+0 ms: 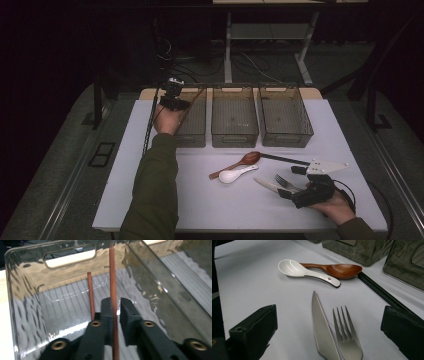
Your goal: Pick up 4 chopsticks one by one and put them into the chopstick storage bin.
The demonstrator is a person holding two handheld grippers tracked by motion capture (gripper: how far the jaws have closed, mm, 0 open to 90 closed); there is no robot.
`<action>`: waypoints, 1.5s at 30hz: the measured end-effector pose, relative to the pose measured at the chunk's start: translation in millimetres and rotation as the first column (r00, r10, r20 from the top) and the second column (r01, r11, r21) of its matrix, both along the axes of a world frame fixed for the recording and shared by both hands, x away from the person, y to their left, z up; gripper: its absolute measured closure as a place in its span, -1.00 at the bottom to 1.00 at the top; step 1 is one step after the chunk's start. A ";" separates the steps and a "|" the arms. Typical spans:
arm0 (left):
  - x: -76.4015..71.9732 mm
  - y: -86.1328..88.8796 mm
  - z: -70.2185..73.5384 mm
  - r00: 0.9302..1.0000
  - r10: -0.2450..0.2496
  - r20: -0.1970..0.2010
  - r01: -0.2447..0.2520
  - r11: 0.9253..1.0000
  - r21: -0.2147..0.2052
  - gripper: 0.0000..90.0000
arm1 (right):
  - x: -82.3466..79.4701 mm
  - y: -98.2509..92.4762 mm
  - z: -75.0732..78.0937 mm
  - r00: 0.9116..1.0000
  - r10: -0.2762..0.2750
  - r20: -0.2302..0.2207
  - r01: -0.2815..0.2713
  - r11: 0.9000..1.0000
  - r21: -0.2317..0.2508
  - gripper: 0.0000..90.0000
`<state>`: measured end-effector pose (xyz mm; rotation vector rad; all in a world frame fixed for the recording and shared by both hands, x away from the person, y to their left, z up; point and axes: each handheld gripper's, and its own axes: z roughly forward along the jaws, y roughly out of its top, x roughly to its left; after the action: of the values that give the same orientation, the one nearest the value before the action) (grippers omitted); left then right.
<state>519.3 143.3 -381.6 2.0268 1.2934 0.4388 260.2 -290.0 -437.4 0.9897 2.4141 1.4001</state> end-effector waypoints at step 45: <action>-66.2 -6.5 28.5 0.947 -0.298 0.118 0.308 0.948 -0.075 -0.25 | -0.1 1.8 -0.7 1.000 -0.004 -0.007 0.004 1.000 -0.006 -0.99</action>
<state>453.1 136.9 -353.1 2.0500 0.9012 0.3293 260.0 -288.2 -438.1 0.9983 2.4188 1.3892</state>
